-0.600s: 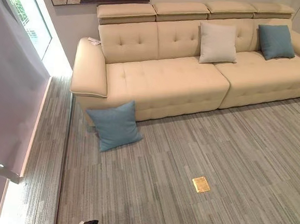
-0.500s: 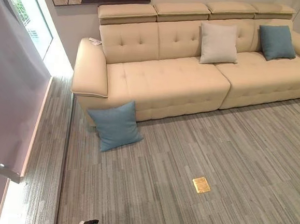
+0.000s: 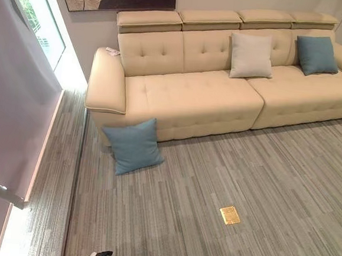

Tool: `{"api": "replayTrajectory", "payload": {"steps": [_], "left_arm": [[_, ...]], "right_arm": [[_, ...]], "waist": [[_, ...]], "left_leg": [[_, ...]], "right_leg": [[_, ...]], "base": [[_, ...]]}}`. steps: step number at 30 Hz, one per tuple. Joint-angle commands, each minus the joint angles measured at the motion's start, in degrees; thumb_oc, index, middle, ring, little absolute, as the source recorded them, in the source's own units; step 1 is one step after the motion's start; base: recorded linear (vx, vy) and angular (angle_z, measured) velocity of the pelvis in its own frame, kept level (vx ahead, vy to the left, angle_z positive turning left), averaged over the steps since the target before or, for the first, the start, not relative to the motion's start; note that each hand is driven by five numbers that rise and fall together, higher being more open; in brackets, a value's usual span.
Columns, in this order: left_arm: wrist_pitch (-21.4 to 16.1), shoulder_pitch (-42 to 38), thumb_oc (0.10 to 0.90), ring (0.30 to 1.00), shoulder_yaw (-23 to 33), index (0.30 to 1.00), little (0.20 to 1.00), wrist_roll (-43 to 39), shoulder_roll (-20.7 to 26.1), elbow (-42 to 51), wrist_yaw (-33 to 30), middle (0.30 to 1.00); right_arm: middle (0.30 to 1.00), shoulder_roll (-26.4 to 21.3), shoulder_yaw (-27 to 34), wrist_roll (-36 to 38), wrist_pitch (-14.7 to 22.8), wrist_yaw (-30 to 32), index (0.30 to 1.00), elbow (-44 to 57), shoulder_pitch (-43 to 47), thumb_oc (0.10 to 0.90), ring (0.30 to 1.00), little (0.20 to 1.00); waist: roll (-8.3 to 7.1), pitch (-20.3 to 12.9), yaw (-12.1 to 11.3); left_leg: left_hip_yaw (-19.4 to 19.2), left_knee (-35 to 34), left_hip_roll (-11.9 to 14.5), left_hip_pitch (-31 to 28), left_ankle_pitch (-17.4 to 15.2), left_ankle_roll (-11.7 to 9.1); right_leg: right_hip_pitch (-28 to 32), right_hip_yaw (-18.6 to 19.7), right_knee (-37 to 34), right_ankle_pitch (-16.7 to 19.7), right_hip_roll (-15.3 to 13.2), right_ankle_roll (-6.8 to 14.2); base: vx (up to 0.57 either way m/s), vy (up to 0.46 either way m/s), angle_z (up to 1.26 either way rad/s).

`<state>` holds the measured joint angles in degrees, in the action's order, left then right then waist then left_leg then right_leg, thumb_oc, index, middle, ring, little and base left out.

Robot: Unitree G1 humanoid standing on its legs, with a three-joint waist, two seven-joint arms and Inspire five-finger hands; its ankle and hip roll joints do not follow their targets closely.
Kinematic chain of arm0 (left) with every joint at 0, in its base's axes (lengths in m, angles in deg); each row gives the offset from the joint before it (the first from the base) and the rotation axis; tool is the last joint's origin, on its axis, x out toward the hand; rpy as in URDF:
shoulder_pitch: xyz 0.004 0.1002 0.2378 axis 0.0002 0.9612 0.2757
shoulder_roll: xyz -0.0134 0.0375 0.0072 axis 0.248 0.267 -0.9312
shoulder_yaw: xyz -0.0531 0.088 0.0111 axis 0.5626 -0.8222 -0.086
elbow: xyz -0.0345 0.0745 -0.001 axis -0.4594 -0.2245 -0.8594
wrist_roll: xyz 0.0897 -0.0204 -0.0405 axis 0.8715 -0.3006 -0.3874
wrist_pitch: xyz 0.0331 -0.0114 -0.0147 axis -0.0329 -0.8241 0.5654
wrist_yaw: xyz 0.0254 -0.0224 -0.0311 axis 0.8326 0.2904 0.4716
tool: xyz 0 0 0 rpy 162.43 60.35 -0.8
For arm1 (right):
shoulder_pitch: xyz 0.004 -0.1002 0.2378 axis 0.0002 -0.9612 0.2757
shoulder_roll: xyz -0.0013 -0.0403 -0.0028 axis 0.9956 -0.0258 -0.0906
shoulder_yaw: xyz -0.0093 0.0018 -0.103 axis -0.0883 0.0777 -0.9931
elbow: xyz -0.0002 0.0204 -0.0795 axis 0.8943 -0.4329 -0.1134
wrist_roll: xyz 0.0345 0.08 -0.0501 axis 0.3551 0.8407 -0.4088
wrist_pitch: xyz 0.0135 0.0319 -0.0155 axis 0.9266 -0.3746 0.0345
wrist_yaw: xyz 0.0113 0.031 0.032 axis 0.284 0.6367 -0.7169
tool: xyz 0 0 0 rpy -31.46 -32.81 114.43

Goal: Pick up all the scattered cushions and arrange them neatly on the sofa.

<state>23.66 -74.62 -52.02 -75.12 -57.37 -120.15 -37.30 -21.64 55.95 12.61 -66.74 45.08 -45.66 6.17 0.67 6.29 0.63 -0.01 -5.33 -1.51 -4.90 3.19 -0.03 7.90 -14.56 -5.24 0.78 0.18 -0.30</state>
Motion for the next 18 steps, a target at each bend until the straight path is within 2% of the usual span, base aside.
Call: {"api": "replayTrajectory", "payload": {"steps": [1, 8, 12, 14, 15, 16, 17, 18], "left_arm": [[-0.91, -4.91, 0.800, 0.900, 0.96, 0.900, 0.900, -0.58, 1.17, -2.36, -1.50, 0.900], [-1.10, -5.31, 0.800, 0.900, 1.07, 0.900, 0.900, -1.12, 1.22, -2.65, -1.39, 0.900], [-1.32, -6.19, 0.800, 0.900, 0.78, 0.900, 0.900, -1.98, 0.98, -2.27, -1.33, 0.900], [-1.32, -6.95, 0.800, 0.900, 0.27, 0.900, 0.900, -2.26, 0.71, -1.89, -1.26, 0.900], [-1.32, -7.17, 0.800, 0.900, -0.10, 0.900, 0.900, -2.17, 0.50, -1.88, -1.43, 0.900], [-1.24, -7.24, 0.800, 0.900, -0.25, 0.900, 0.900, -1.86, 0.18, -1.70, -1.40, 0.900], [-1.23, -7.17, 0.800, 0.900, -0.17, 0.900, 0.900, -1.60, 0.16, -1.60, -1.40, 0.900], [-1.26, -6.73, 0.800, 0.900, 0.32, 0.900, 0.900, -1.72, 0.30, -1.61, -1.48, 0.900]], "right_arm": [[0.900, -1.45, -2.11, -0.75, 0.83, 0.99, 0.900, -2.36, 3.30, 0.800, 0.900, 0.900], [0.900, -1.56, -2.33, -0.95, 1.00, 1.02, 0.900, -2.24, 3.80, 0.800, 0.900, 0.900], [0.900, -1.72, -2.09, -0.79, 1.04, 1.30, 0.900, -2.09, 4.27, 0.800, 0.900, 0.900], [0.900, -1.94, -1.80, -0.62, 0.88, 1.58, 0.900, -2.01, 4.35, 0.800, 0.900, 0.900], [0.900, -2.11, -1.39, -0.46, 0.77, 1.75, 0.900, -1.90, 4.21, 0.800, 0.900, 0.900], [0.900, -2.12, -1.09, -0.39, 0.25, 1.78, 0.900, -1.88, 3.90, 0.800, 0.900, 0.900], [0.900, -2.03, -1.19, -0.41, 0.05, 1.58, 0.900, -2.09, 3.71, 0.800, 0.900, 0.900], [0.900, -1.39, -1.61, -0.94, -0.18, 1.52, 0.900, -2.23, 3.79, 0.800, 0.900, 0.900]], "waist": [[-2.54, 1.70, -1.87], [-3.24, 2.89, -2.92], [-3.73, 4.13, -3.37], [-4.01, 4.84, -3.45], [-4.15, 4.88, -2.95], [-4.02, 4.77, -2.40], [-3.95, 4.53, -2.24], [-4.13, 4.24, -2.37]], "left_leg": [[-0.68, 0.33, 4.61, -2.70, -7.40, -3.90], [1.52, 0.59, 4.95, -0.30, -5.90, -4.42], [1.99, 4.44, 3.97, 3.62, -6.08, -4.51], [0.32, 8.41, 2.87, 7.53, -6.69, -4.46], [-2.16, 10.25, 2.75, 9.14, -7.08, -4.09], [-7.61, 10.88, 3.40, 9.85, -7.65, -3.30], [-10.01, 10.82, 3.53, 10.01, -7.92, -2.85], [-10.24, 10.09, 3.14, 9.81, -8.68, -2.20]], "right_leg": [[1.65, -0.30, 0.24, -5.76, -3.74, 5.04], [0.63, -2.24, 0.24, -6.11, -3.14, 4.23], [-0.11, -3.84, 0.24, -6.05, -3.75, 4.08], [-0.59, -5.86, 0.24, -6.04, -4.84, 4.21], [-0.69, -7.18, 0.24, -5.96, -5.55, 4.38], [-0.72, -8.13, 0.24, -6.13, -6.00, 4.45], [-0.87, -8.59, 0.24, -6.06, -6.14, 4.58], [-0.81, -8.47, 0.24, -5.85, -6.21, 4.76]], "base": [[-0.01, -0.083, 0.27], [-0.02, -0.048, 0.21], [-0.05, -0.013, 0.31], [-0.04, 0.039, 0.60], [0.00, 0.108, 0.84], [0.03, 0.131, 0.87], [0.10, 0.182, 1.08], [0.09, 0.114, 0.98]]}}
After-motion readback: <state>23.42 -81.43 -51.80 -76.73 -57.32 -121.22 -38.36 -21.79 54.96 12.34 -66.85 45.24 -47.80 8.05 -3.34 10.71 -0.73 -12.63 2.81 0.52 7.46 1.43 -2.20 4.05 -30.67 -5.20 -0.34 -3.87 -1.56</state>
